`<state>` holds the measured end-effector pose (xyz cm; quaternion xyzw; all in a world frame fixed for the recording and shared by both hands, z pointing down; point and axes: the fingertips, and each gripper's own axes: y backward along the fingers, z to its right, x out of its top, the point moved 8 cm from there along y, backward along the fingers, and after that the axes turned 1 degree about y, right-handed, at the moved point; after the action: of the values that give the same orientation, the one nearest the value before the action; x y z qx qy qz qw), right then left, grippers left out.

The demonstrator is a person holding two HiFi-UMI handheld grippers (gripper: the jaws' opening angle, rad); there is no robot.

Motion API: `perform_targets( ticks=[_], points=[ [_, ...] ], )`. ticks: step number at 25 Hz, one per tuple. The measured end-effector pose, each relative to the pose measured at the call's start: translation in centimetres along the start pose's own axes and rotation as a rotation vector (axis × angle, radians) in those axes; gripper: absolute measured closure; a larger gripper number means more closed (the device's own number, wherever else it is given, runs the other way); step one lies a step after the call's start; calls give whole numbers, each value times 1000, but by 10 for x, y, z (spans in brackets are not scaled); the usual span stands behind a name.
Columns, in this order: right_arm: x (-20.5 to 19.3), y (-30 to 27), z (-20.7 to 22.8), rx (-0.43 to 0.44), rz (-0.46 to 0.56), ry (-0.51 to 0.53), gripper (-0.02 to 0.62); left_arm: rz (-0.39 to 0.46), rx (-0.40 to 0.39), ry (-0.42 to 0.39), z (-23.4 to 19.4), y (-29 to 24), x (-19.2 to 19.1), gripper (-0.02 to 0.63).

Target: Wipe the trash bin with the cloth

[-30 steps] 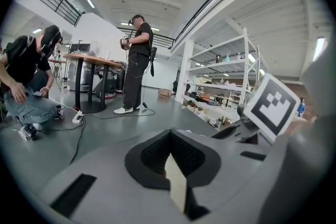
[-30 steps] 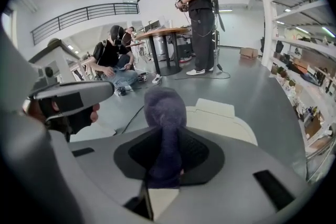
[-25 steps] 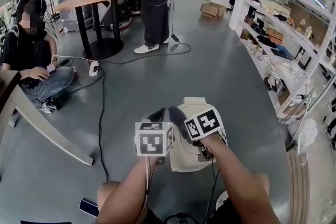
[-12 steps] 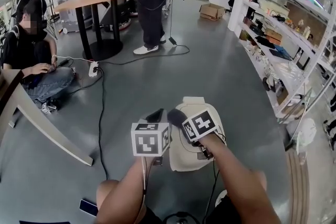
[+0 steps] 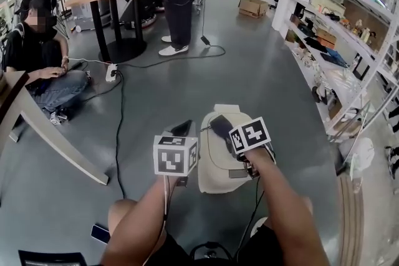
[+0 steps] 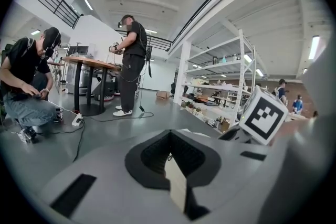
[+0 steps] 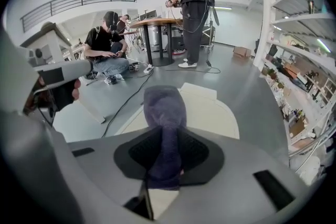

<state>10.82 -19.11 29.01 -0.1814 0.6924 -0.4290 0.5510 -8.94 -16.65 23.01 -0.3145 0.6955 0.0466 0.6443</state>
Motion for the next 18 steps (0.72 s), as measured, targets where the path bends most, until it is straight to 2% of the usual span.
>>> perform_targets(
  ticks=[4,18],
  points=[
    [-10,7,14,-25,9,-25,503,16,-12,-14,4,8,3,606],
    [-37,21,58,-80,40,-148,503,-11,2,-22,12,4,-9,606]
  ],
)
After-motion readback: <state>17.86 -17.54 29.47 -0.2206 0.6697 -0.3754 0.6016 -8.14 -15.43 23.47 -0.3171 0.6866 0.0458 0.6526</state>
